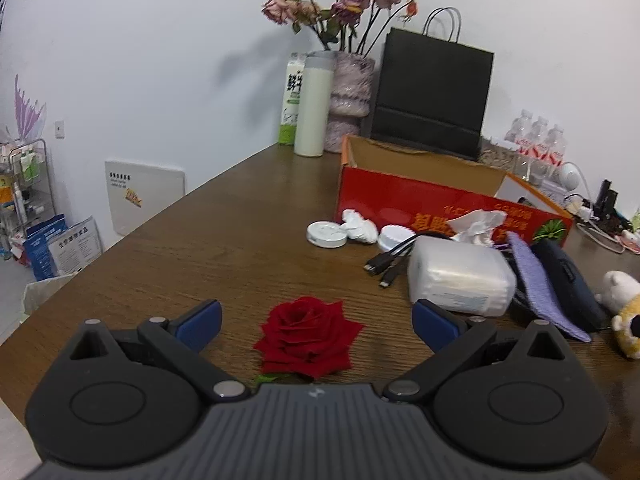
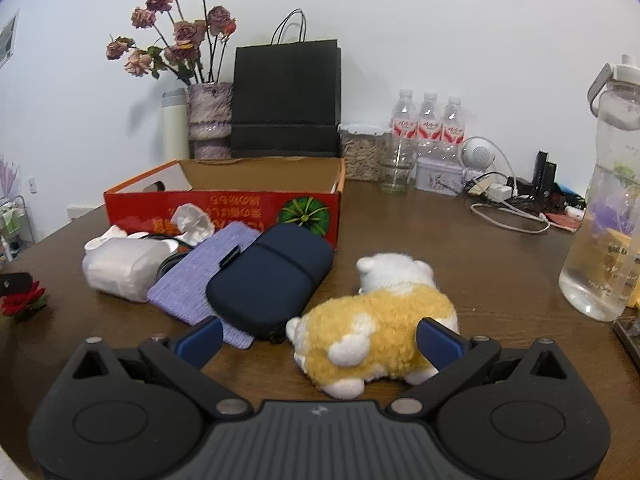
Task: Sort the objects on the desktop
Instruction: 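Move the left tool toward the red rose while the right approaches the plush sheep, then grasp the red rose with the left tool while the right grasps the plush sheep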
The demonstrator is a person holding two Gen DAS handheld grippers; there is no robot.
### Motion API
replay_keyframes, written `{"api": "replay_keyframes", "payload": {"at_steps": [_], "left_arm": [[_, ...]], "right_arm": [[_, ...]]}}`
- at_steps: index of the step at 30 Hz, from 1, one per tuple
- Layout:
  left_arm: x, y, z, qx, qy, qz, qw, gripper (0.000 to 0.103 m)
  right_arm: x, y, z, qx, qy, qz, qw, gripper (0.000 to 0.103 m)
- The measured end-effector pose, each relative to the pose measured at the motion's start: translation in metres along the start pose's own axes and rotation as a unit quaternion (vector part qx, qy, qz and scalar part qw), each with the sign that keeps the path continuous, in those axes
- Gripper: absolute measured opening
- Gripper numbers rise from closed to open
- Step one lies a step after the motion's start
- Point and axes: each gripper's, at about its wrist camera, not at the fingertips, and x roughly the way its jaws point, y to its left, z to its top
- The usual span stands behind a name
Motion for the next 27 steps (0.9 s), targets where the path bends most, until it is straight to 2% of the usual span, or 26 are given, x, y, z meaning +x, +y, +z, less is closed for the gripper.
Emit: {"api": "replay_keyframes", "payload": {"at_steps": [8,13,20,22,23,24,27], "left_arm": [[0.015,0.002,-0.002,0.002,0.026,0.010,0.9996,0.103],[0.026,0.001,-0.002,-0.001,0.041,0.016,0.9990,0.103],[0.033,0.001,0.005,-0.002,0.049,0.020,0.9986,0.103],[0.038,0.000,0.006,-0.001,0.056,0.015,0.9983,0.095],[0.039,-0.001,0.006,0.001,0.059,0.015,0.9982,0.085],[0.038,-0.003,0.007,0.009,0.057,0.019,0.9982,0.072],[0.038,-0.003,0.010,0.013,0.059,0.014,0.9981,0.050]], "right_arm": [[0.007,-0.016,0.004,-0.042,0.005,-0.023,0.999,0.103],[0.032,-0.029,0.006,-0.076,0.042,0.005,0.996,0.103],[0.061,-0.041,0.013,-0.060,0.071,0.049,0.994,0.103],[0.064,-0.043,0.015,-0.057,0.071,0.054,0.994,0.103],[0.065,-0.043,0.016,-0.054,0.071,0.056,0.994,0.102],[0.065,-0.043,0.017,-0.055,0.069,0.058,0.994,0.101],[0.066,-0.042,0.018,-0.055,0.065,0.062,0.994,0.099]]}}
